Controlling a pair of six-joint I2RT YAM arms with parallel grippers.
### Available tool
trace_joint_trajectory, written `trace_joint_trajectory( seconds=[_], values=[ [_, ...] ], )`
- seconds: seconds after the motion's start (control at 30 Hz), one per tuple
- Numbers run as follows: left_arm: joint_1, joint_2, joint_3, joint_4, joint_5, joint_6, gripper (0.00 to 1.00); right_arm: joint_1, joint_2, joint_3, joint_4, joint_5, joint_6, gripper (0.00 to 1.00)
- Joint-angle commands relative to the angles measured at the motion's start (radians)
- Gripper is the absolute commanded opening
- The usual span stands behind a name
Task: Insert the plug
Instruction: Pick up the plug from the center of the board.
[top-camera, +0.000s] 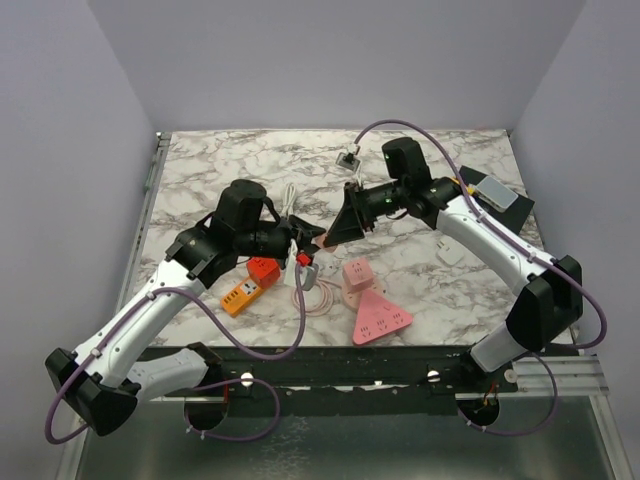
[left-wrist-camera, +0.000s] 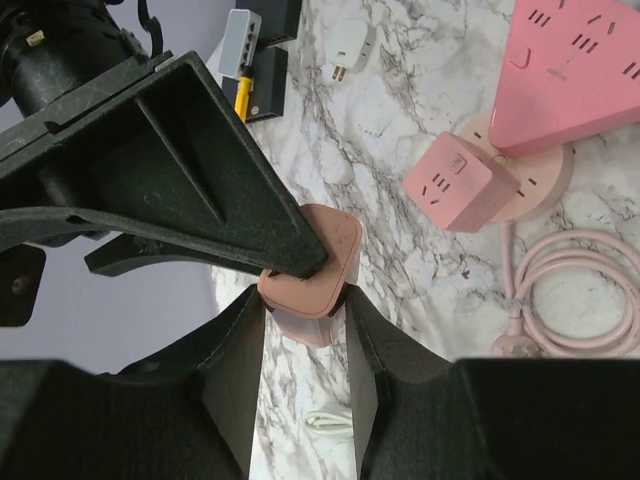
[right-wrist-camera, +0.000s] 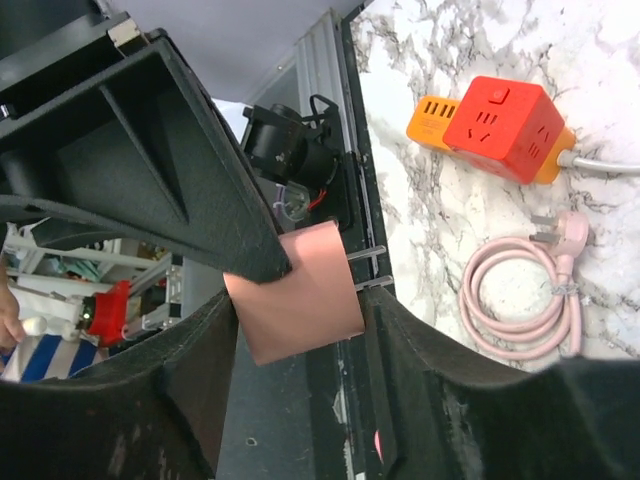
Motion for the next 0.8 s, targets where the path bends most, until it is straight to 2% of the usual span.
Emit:
trace_joint_trajectory(
  seconds=[0.0, 0.03, 0.07, 0.1, 0.27, 0.37, 0.5, 0.6, 0.77],
  values=[
    [-0.018, 0.026, 0.024, 0.023, 0.048, -0.055, 0.0, 0.026, 0.001, 0.057, -0.026, 0.037, -0.051, 0.63],
    [-0.019, 0.033, 0.03, 0.024, 0.035, -0.092, 0.0, 0.025, -0.011, 0.058, -0.038, 0.069, -0.067, 0.75],
    [-0.019, 0.044, 0.037, 0.028, 0.02, -0.15, 0.0, 0.021, -0.027, 0.061, -0.054, 0.105, -0.086, 0.96],
    [-0.018, 0.058, 0.045, 0.033, 0.003, -0.214, 0.0, 0.012, -0.046, 0.06, -0.068, 0.141, -0.104, 1.0],
    [-0.006, 0.089, 0.013, 0.094, -0.033, -0.572, 0.0, -0.019, -0.188, 0.011, -0.064, 0.316, -0.215, 1.0],
    [0.009, 0.079, -0.027, 0.164, -0.023, -0.763, 0.0, -0.019, -0.23, -0.006, -0.096, 0.317, -0.319, 1.0],
    [0.018, 0.082, -0.023, 0.195, 0.023, -0.913, 0.0, -0.018, -0.216, -0.009, -0.159, 0.29, -0.415, 0.99],
    [0.027, 0.093, -0.008, 0.204, 0.06, -0.992, 0.0, -0.018, -0.203, -0.015, -0.178, 0.259, -0.454, 0.95],
    [0.036, 0.092, 0.006, 0.214, 0.125, -1.029, 0.0, -0.014, -0.214, -0.041, -0.165, 0.234, -0.484, 0.93]
  ],
)
